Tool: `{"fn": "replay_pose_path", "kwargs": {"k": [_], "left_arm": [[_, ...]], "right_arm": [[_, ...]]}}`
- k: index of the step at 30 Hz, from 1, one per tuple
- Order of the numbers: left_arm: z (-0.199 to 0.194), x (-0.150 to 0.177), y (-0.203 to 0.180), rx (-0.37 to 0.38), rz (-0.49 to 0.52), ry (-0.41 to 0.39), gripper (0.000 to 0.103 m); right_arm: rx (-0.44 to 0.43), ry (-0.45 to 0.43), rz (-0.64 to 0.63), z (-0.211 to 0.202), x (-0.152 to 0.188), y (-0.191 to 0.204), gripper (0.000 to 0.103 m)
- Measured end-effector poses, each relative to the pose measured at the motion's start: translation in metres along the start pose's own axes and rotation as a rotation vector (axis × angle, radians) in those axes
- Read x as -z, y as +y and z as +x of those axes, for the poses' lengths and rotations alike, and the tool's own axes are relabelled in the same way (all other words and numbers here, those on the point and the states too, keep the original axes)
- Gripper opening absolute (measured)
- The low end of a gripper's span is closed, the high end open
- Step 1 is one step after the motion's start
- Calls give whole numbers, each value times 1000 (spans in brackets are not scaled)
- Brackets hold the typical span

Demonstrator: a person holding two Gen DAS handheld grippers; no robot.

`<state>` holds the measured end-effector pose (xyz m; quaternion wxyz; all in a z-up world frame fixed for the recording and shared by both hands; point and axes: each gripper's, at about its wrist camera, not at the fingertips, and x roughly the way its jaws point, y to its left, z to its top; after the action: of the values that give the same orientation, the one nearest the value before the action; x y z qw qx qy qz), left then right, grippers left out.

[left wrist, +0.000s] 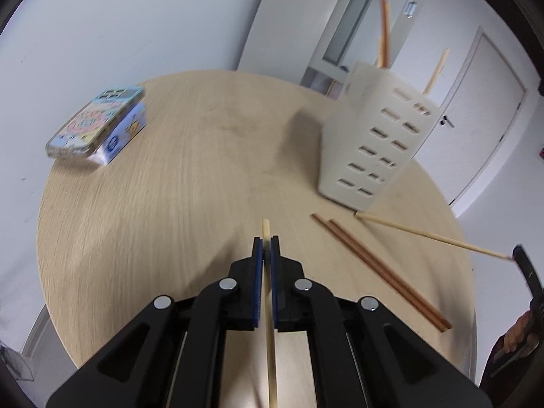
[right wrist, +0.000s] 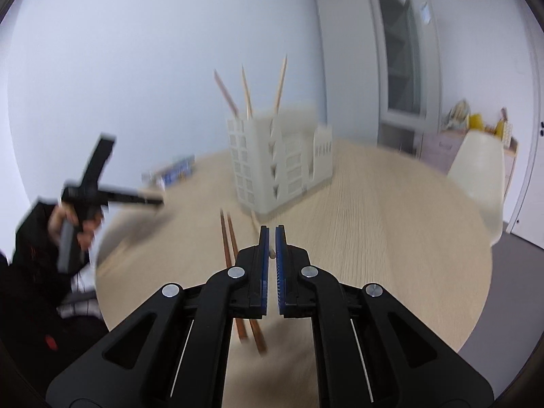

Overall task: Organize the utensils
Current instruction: 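Lift both light chopsticks and lower them into the white holder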

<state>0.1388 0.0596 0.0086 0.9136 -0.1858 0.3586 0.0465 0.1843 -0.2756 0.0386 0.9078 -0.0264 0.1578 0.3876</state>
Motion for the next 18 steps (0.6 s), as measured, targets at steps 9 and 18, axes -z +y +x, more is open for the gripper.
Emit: {"fn": "replay_pose_path", "kwargs": {"k": [9, 18], "left_arm": [[-23, -17, -24, 100, 50, -84, 4], [-40, -36, -37, 151, 99, -157, 4]], "right_arm": [[34, -141, 68, 9, -44, 13, 3], [50, -152, 159, 38, -82, 7, 3]]}}
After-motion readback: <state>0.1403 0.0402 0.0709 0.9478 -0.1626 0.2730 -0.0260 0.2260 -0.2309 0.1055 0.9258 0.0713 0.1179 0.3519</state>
